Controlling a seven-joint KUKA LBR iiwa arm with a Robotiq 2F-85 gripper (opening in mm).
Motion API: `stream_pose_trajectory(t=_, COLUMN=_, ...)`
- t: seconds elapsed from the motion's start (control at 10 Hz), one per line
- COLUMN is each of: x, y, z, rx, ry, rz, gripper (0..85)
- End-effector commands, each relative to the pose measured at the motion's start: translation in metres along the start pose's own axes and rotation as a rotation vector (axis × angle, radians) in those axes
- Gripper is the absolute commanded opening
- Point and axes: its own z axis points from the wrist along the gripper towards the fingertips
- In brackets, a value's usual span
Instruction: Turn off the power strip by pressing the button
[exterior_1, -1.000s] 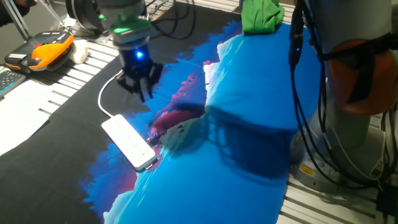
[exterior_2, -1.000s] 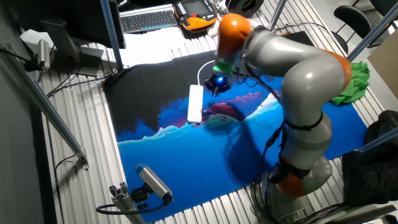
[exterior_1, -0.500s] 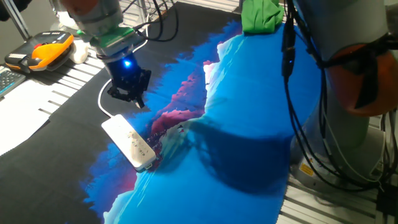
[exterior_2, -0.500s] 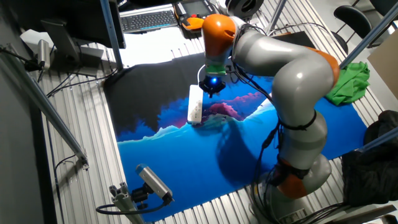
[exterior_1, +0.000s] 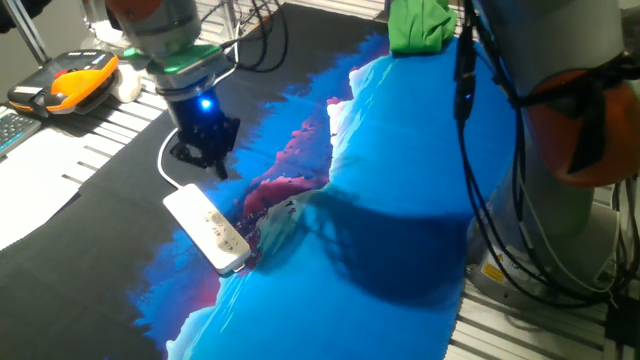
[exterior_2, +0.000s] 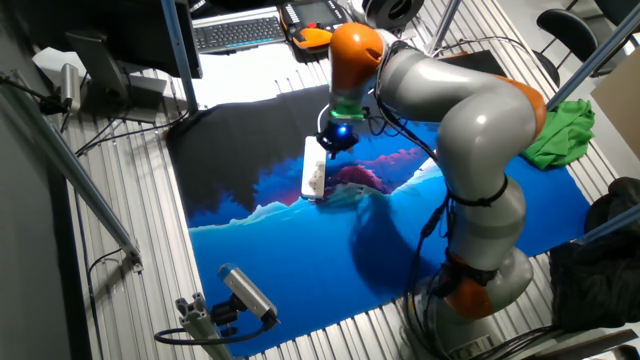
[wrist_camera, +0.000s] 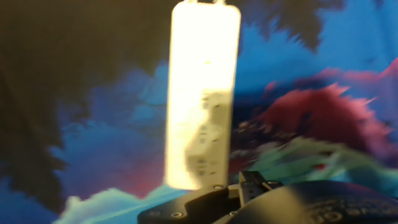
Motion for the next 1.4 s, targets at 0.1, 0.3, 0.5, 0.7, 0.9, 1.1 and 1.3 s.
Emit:
stream_pose_trajectory(t=0.1, x=0.011, y=0.031, z=0.019, rx=-0.027, ry=-0.02, rz=0.199, gripper=34.0)
stream_pose_trajectory(t=0.3, x=0.017, y=0.046, z=0.035, rx=-0.05, ry=-0.029, rz=0.25, gripper=34.0)
stream_pose_trajectory(t=0.5, x=0.023, y=0.055, z=0.05, rx=-0.037, ry=-0.055, rz=0.276, gripper=34.0)
stream_pose_trajectory(t=0.7, x=0.021, y=0.057, z=0.06, rx=-0.024, ry=-0.059, rz=0.27, gripper=34.0)
stream_pose_trajectory(t=0.9, x=0.016, y=0.056, z=0.068, rx=-0.043, ry=-0.058, rz=0.262, gripper=34.0)
stream_pose_trajectory(t=1.1, x=0.016, y=0.063, z=0.083, rx=-0.031, ry=-0.079, rz=0.268, gripper=34.0)
stream_pose_trajectory(t=1.3, x=0.016, y=0.066, z=0.09, rx=-0.03, ry=-0.082, rz=0.266, gripper=34.0)
